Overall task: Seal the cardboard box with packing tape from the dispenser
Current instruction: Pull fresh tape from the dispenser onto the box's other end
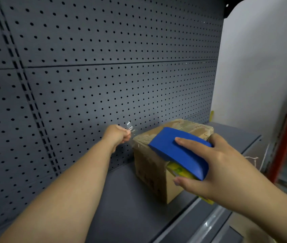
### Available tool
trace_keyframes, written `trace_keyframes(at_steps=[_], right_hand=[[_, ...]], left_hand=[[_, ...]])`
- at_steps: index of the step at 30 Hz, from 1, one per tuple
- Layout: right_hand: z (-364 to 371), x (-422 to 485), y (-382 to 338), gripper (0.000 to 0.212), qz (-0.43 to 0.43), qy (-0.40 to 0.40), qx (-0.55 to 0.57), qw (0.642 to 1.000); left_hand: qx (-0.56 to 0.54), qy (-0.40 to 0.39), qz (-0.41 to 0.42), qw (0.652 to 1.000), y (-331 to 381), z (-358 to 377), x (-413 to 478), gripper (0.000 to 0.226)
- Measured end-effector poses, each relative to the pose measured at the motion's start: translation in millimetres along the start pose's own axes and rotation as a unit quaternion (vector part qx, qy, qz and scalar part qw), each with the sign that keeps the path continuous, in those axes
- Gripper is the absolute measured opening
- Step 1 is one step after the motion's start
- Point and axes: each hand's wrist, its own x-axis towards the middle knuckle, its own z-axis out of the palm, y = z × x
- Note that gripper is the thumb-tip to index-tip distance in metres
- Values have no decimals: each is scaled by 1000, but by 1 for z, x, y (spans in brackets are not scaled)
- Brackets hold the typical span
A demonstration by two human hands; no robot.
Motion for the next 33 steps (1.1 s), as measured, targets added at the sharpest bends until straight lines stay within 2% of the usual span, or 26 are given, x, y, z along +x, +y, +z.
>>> trace_keyframes(at_steps=[8,13,14,16,18,20,22,25,28,31,33], right_hand=[[11,-1,-14,82,37,-19,-29,999],[13,0,-19,81,42,-23,-46,998],[14,0,-19,81,43,-22,-47,998],[14,0,-20,81,48,-15,-45,998],[13,0,-20,81,49,-11,-44,998],[14,0,-19,81,46,-11,-44,998],[15,1,-19,81,40,-12,-46,998],[13,1,-17,80,39,-13,-43,998],[13,1,-14,82,31,-16,-40,999],[15,-2,-9,88,20,-27,-44,998],[15,-6,-4,94,15,-31,-47,998]], left_hand=[[-7,-19,-55,998,-22,14,15,8],[51,-11,-86,995,-26,27,17,23],[79,-19,-93,992,-25,28,17,25],[179,-18,-93,979,-25,27,17,43],[242,46,-11,969,-30,25,12,55],[181,91,168,965,-36,25,-2,53],[147,52,283,946,-40,34,-14,48],[180,17,285,941,-52,59,-16,45],[139,85,282,946,-57,75,-18,43],[95,129,284,945,-59,84,-17,59],[89,140,276,947,-58,88,-17,61]])
